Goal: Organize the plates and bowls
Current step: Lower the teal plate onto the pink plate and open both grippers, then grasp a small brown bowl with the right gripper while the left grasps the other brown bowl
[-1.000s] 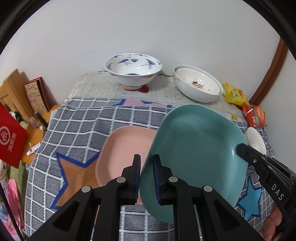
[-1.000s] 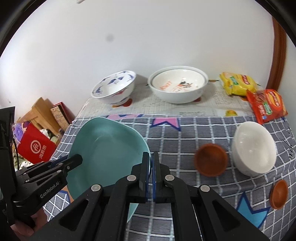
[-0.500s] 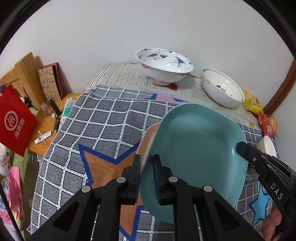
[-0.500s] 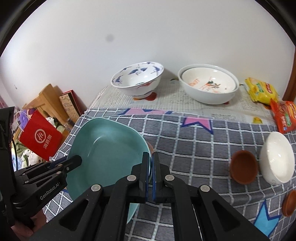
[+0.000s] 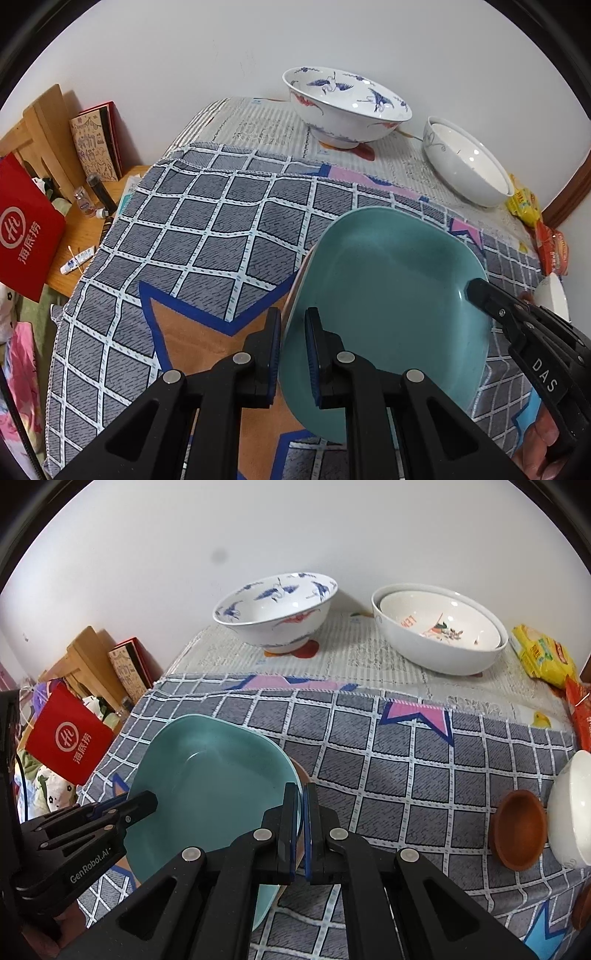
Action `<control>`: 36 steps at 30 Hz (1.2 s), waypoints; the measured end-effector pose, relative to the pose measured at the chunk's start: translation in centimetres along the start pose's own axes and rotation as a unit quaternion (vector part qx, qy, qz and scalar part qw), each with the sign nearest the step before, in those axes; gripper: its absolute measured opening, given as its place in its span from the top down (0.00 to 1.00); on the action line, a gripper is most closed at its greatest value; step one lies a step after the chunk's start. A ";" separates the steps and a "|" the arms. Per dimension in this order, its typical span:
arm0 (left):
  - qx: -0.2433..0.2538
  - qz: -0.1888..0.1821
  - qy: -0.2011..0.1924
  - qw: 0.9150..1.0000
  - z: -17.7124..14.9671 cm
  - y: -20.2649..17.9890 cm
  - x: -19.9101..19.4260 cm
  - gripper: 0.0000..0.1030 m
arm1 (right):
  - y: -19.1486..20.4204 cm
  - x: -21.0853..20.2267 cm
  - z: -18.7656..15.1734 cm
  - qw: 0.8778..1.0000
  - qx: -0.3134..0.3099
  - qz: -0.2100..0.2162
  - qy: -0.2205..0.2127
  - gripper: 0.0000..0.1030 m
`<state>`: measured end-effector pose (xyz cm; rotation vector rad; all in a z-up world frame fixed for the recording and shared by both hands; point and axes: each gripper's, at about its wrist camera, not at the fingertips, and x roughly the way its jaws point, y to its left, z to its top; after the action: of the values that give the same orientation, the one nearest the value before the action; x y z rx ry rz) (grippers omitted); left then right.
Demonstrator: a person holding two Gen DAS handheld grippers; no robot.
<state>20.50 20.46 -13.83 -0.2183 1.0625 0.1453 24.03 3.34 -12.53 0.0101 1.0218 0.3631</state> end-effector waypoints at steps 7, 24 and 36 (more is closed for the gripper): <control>0.006 0.006 0.010 1.000 0.3 -0.1 1.2 0.85 | 0.1 2.0 -0.1 1.000 -0.016 -0.008 0.010 0.96; 0.022 0.020 -0.020 0.999 -0.7 -1.9 -2.8 0.66 | -3.0 -2.8 -2.2 1.000 -0.008 0.003 -0.014 0.82; 0.068 -0.022 -0.038 0.997 -2.7 -10.5 -5.5 0.58 | -15.0 -14.0 -7.1 0.991 0.058 -0.091 -0.081 0.68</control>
<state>17.90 9.50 -9.11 -0.1123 0.9876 0.0397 15.92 -16.09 -7.23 0.0509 0.8743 0.1334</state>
